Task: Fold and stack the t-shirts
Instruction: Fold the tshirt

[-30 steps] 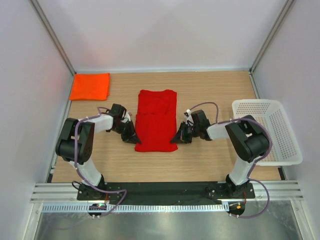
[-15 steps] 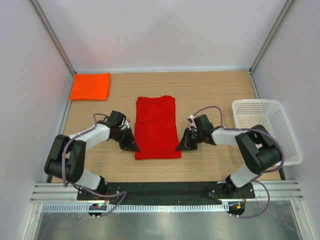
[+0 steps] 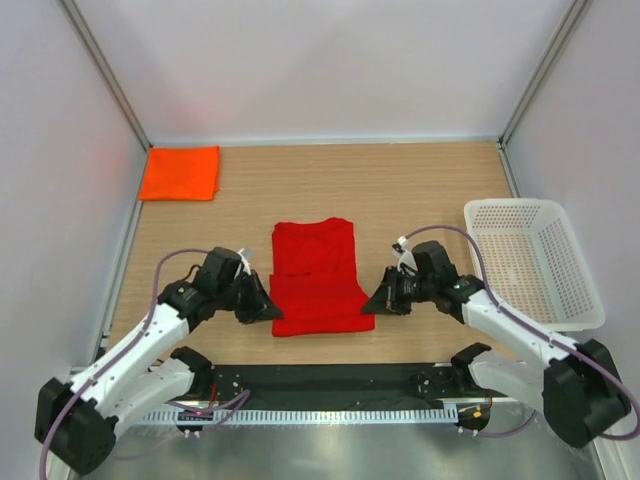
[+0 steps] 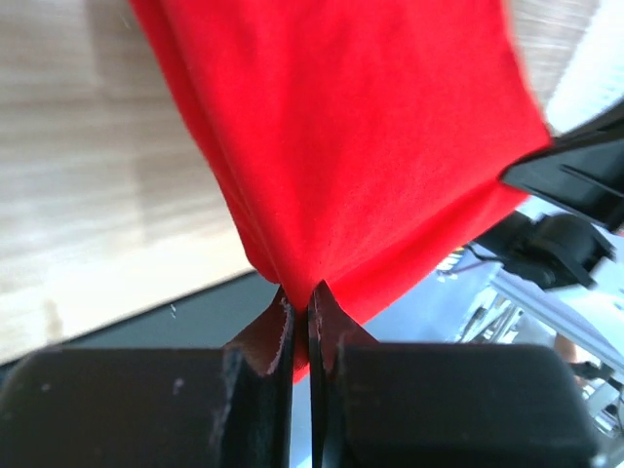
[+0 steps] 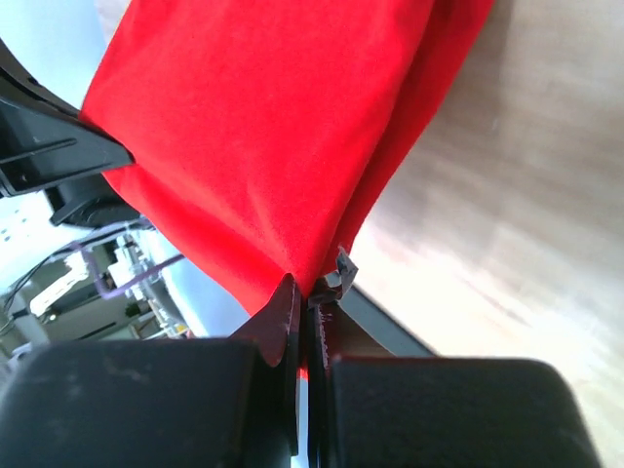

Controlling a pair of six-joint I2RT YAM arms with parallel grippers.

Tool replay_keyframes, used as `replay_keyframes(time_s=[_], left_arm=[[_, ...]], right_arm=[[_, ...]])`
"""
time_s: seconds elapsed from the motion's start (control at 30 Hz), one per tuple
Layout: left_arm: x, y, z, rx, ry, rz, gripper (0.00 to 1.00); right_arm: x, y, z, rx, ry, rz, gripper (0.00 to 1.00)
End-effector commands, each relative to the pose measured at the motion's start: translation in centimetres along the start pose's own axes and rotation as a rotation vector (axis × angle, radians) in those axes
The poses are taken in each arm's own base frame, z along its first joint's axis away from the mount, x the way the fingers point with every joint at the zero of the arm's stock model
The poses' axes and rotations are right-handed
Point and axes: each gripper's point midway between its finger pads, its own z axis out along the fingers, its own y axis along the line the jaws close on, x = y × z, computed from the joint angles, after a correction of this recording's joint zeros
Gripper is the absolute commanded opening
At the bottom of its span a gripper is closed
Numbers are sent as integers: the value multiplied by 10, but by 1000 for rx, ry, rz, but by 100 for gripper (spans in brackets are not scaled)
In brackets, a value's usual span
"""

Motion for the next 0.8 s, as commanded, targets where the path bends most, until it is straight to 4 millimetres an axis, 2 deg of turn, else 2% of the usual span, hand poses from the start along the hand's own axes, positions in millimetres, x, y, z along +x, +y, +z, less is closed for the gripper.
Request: replay_keyframes(time_s=[0.0,0.13,0.23,0.27,0.33,0.37,0.43,0.6,0.63,0.67,0.7,0.77], left_arm=[[13,17,-12,-61,-26,-114,0],[15,14,-19,-38,-46,-139,0],[10,3,-23,-29,-52,-142,0],[5,-2,-26,-29,-61,-126,0],[-8,-15,-33,-39,-92,-112,0],[-14,-21,-34,-39,-105,-104,0],[-28,-33,-35,-58,-115,-86,0],[-59,-43,-27,-140,-62,-98,0],[-69,-42,-26,-165,-65,-79,0],[-82,-51,-25,-173,-72,-60,0],[-91,-51,-24,-181,-76,-40,0],[-110,-62,-20,-169,-76,-30,0]], right_arm=[[29,-2,-14,0,43,100,1],[36,3,-23,-7,51,102,1],[29,10,-27,3,38,83,1],[21,19,-30,-6,23,54,1],[13,20,-27,24,23,54,1],[2,29,-29,17,7,28,1],[-9,32,-25,32,10,34,1],[-53,43,-15,54,-3,74,1],[-60,43,-14,51,-4,81,1],[-73,48,-16,37,-23,74,1],[-80,43,-11,45,-13,84,1],[-100,47,-12,20,-35,89,1]])
